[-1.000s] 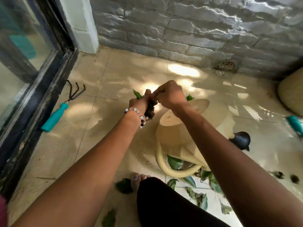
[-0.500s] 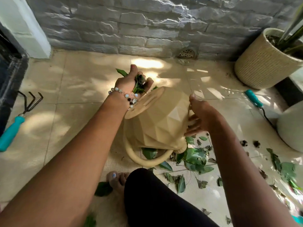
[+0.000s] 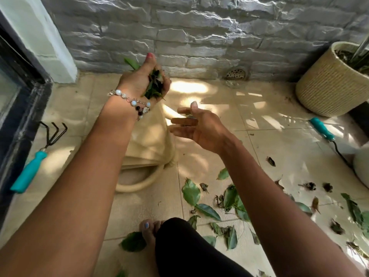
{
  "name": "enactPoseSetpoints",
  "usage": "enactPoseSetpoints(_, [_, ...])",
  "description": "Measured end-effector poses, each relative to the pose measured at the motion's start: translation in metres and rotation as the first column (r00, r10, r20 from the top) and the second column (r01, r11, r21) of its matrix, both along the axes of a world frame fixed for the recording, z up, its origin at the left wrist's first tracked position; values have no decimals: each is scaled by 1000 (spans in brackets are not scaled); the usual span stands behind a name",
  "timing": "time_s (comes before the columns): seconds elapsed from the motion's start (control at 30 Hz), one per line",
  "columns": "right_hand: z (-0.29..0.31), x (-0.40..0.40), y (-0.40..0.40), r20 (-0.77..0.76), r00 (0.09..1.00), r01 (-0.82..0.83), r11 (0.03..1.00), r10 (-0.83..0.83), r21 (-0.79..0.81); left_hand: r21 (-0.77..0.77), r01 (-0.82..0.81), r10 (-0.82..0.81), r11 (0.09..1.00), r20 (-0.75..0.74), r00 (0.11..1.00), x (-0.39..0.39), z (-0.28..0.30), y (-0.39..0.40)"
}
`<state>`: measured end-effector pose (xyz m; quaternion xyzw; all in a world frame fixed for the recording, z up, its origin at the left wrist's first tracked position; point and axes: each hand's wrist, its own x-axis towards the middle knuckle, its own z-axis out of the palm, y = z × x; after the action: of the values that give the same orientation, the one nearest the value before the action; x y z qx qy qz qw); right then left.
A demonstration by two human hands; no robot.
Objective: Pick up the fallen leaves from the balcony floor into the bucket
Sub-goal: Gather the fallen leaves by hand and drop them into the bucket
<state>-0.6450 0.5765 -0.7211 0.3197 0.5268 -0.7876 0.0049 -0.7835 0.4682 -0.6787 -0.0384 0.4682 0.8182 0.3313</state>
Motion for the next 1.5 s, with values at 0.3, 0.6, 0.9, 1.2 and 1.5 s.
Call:
enactPoseSetpoints(0.3, [-44,43,42,310,888,202,894,-339,399,-319,297,-282,900,94,955,54,-36,20])
enactPoseSetpoints(0.6, [-86,32,73,276,938,4,804,-209,594,-633,279,-234,722,157,960,79,-138,28])
enactPoseSetpoints(0.9, [-86,-73,75,540,818,-571,159,200,806,-734,76,-51,675,57,997,83,-135,43])
enactPoseSetpoints(1.2, [-82,-27,63,345,853,-514,510,392,690,-535,-134,152,834,-12,988,77,-100,34])
enactPoseSetpoints(1.5, [-106,-16,75,551,799,-589,494,238,640,-552,-118,89,826,-79,993,70,-100,37])
